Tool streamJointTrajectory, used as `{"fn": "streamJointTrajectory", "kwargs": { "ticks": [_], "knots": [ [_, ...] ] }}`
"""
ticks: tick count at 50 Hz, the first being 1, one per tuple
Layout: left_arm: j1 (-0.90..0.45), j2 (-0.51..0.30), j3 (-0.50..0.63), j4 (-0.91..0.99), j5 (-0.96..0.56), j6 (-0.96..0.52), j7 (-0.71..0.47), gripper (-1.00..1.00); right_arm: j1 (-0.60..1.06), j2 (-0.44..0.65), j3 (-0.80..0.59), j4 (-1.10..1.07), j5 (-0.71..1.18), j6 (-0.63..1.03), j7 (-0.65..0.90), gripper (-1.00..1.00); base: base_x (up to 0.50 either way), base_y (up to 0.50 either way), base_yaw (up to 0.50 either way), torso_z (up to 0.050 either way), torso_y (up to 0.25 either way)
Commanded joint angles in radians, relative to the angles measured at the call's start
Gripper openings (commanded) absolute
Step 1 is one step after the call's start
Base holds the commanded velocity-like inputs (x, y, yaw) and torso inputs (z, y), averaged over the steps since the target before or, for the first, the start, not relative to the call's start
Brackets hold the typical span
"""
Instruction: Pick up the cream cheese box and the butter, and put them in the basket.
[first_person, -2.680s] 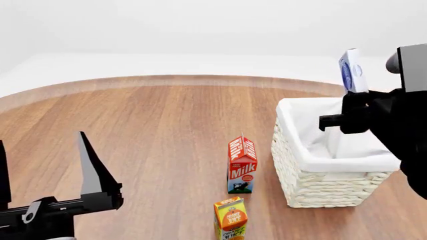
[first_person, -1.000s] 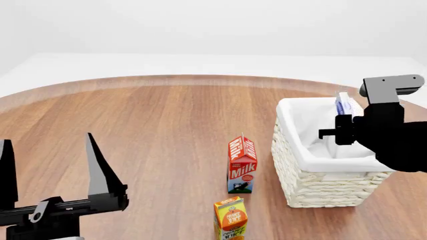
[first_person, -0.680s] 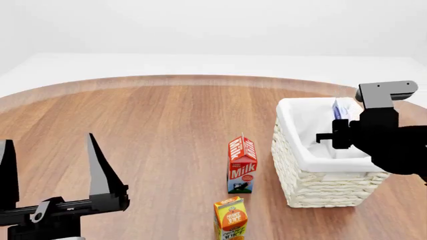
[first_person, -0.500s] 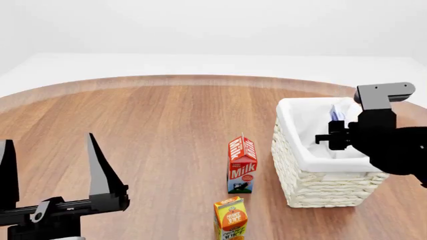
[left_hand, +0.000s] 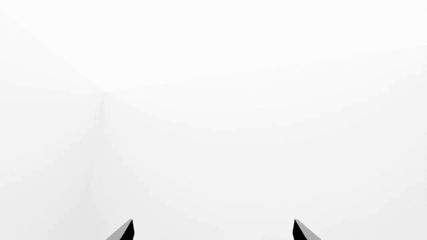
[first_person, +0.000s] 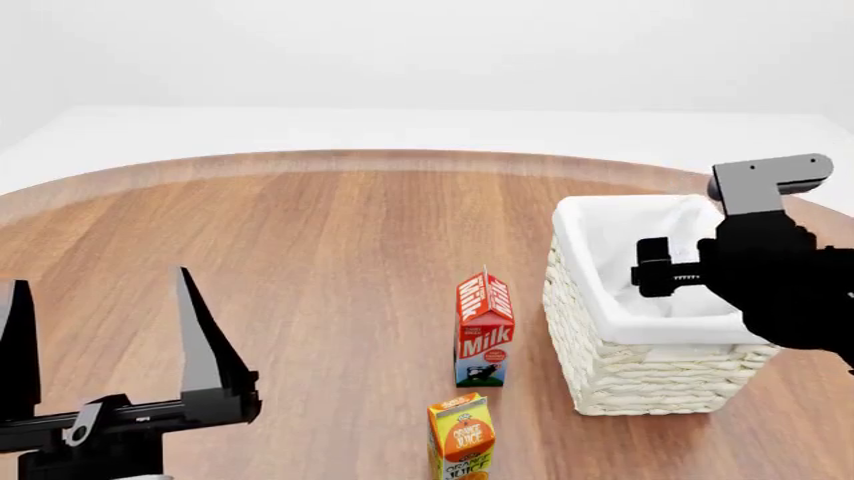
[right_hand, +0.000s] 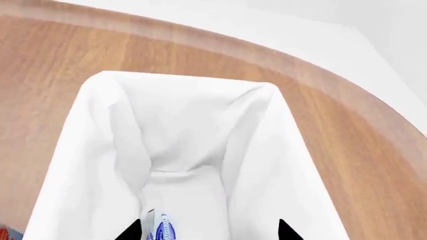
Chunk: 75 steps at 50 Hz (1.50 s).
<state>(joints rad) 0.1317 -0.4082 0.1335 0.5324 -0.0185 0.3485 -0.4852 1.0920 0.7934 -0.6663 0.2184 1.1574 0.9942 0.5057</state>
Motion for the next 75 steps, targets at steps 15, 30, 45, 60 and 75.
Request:
{"fn": "streamJointTrajectory", "kwargs": {
  "ticks": [15, 30, 45, 60, 75],
  "knots": [
    [0.003, -0.006, 0.003, 0.010, 0.001, -0.002, -0.007, 1.00, -0.110, 0.120, 0.114, -0.711, 0.406, 0.079, 0.305, 1.00, 0.00, 0.00, 0.00, 0.000, 0.000],
    [0.005, -0.010, 0.002, 0.015, 0.001, -0.001, -0.012, 1.00, -0.147, 0.120, 0.101, -0.942, 0.551, 0.061, 0.451, 1.00, 0.00, 0.00, 0.00, 0.000, 0.000],
    [0.009, -0.018, -0.008, 0.026, -0.006, -0.003, -0.018, 1.00, -0.184, 0.072, 0.034, -1.081, 0.638, 0.051, 0.561, 1.00, 0.00, 0.00, 0.00, 0.000, 0.000],
    [0.011, -0.022, -0.011, 0.026, -0.010, -0.001, -0.023, 1.00, -0.232, -0.014, -0.027, -1.189, 0.682, 0.015, 0.653, 1.00, 0.00, 0.00, 0.00, 0.000, 0.000],
    [0.013, -0.026, -0.016, 0.031, -0.007, 0.002, -0.030, 1.00, -0.421, -0.071, -0.031, -1.185, 0.586, -0.068, 0.632, 1.00, 0.00, 0.00, 0.00, 0.000, 0.000]
  ]
}}
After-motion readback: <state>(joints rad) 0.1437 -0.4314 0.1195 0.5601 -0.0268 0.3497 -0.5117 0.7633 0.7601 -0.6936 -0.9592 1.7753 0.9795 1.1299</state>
